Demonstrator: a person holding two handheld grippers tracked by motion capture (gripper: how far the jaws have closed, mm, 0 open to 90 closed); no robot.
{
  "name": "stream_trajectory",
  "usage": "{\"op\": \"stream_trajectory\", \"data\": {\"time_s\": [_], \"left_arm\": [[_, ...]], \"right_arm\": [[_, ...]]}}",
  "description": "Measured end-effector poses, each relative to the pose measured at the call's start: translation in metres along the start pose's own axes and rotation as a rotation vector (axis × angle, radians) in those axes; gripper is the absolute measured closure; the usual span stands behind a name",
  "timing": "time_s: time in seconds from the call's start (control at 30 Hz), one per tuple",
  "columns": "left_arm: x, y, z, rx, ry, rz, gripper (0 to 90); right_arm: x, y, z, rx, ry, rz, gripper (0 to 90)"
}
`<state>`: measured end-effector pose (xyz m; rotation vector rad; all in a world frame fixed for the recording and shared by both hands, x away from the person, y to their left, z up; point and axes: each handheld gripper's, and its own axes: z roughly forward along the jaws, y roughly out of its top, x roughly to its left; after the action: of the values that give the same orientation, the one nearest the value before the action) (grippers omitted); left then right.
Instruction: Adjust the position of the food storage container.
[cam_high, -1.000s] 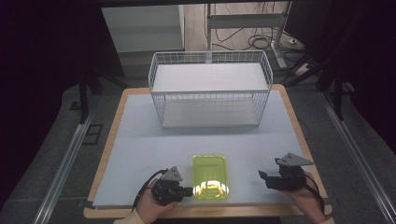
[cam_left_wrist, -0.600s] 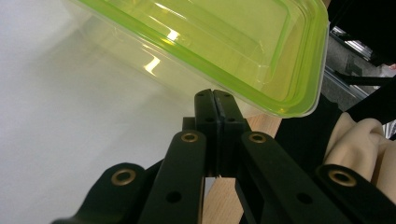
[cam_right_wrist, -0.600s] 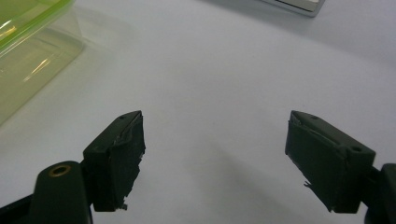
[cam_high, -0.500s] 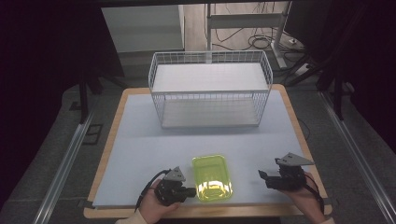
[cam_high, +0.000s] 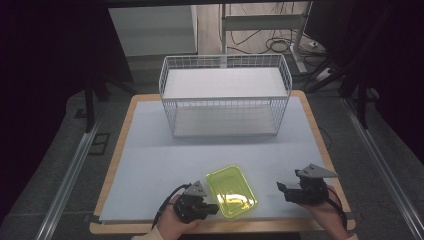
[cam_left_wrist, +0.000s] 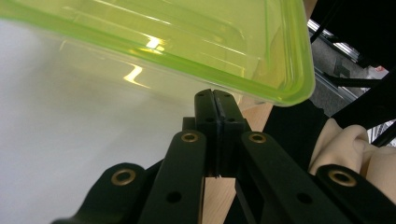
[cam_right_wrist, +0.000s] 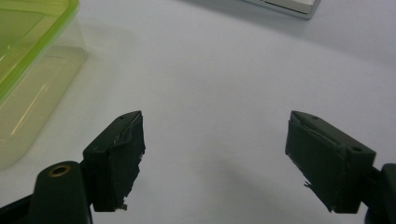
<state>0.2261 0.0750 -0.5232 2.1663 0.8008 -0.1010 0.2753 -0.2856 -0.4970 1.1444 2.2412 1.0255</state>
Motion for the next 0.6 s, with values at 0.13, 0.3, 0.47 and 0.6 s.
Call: {"op": "stream_trajectory", "data": {"time_s": [0.13, 0.3, 0.47, 0.6], "left_arm": [[-0.008, 0.004, 0.009, -0.007, -0.004, 0.002, 90.0], [-0.018, 0.010, 0.021, 0.001, -0.017, 0.024, 90.0], [-0.025, 0.017, 0.031, 0.006, -0.024, 0.035, 90.0], [-0.031, 0.022, 0.038, 0.005, -0.027, 0.047, 90.0]], "right_arm": [[0.000, 0.000, -0.001, -0.001, -0.002, 0.006, 19.5], [0.000, 0.001, -0.001, -0.005, -0.002, 0.006, 19.4], [-0.002, 0.002, -0.003, -0.023, 0.013, 0.055, 18.6], [-0.003, 0.002, -0.004, -0.026, 0.013, 0.058, 18.6]]}}
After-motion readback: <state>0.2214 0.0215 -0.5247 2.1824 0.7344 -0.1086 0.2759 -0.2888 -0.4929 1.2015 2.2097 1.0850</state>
